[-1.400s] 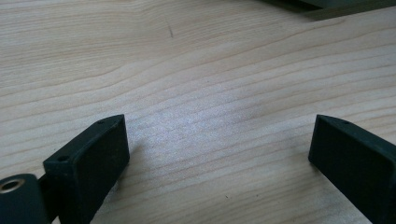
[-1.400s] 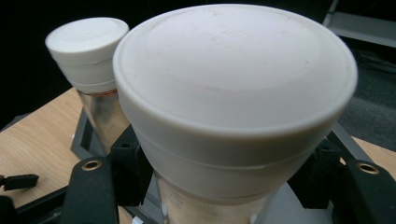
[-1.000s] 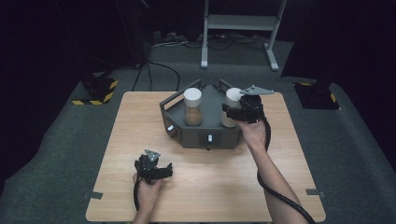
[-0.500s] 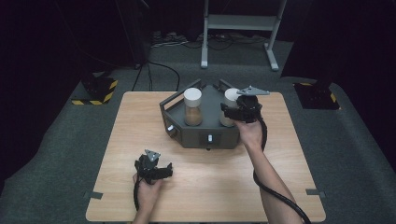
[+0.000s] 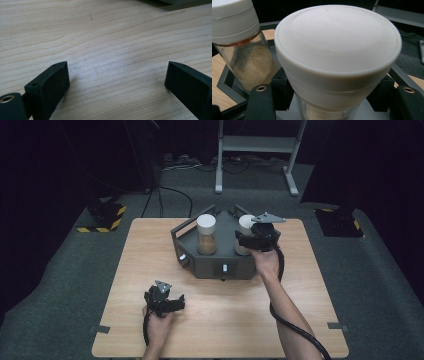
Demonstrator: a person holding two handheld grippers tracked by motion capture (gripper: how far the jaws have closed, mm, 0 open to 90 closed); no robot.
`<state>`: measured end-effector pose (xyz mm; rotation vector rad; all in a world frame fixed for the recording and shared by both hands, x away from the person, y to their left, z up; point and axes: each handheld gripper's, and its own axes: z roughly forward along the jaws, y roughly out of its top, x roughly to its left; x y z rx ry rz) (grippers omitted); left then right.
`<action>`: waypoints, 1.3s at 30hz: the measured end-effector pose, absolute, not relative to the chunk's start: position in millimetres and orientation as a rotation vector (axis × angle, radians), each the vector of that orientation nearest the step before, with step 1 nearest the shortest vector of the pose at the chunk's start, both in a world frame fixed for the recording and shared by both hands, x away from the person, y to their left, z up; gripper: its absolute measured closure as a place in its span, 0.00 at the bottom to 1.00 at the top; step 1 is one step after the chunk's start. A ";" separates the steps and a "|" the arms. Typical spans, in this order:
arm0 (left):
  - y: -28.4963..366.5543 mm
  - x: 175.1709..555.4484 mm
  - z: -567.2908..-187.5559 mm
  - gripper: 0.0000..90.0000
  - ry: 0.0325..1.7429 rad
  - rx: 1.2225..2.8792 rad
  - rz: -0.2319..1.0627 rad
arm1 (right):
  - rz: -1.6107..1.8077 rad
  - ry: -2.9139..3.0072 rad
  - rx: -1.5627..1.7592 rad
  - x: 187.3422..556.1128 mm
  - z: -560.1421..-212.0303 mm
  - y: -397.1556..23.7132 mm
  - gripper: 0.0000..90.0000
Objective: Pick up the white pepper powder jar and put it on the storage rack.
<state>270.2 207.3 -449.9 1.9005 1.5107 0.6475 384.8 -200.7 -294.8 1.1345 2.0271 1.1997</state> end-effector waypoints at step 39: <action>207.6 270.2 -449.9 0.07 1.508 1.901 0.646 | 1.300 2.076 1.198 399.1 -298.5 -217.1 0.09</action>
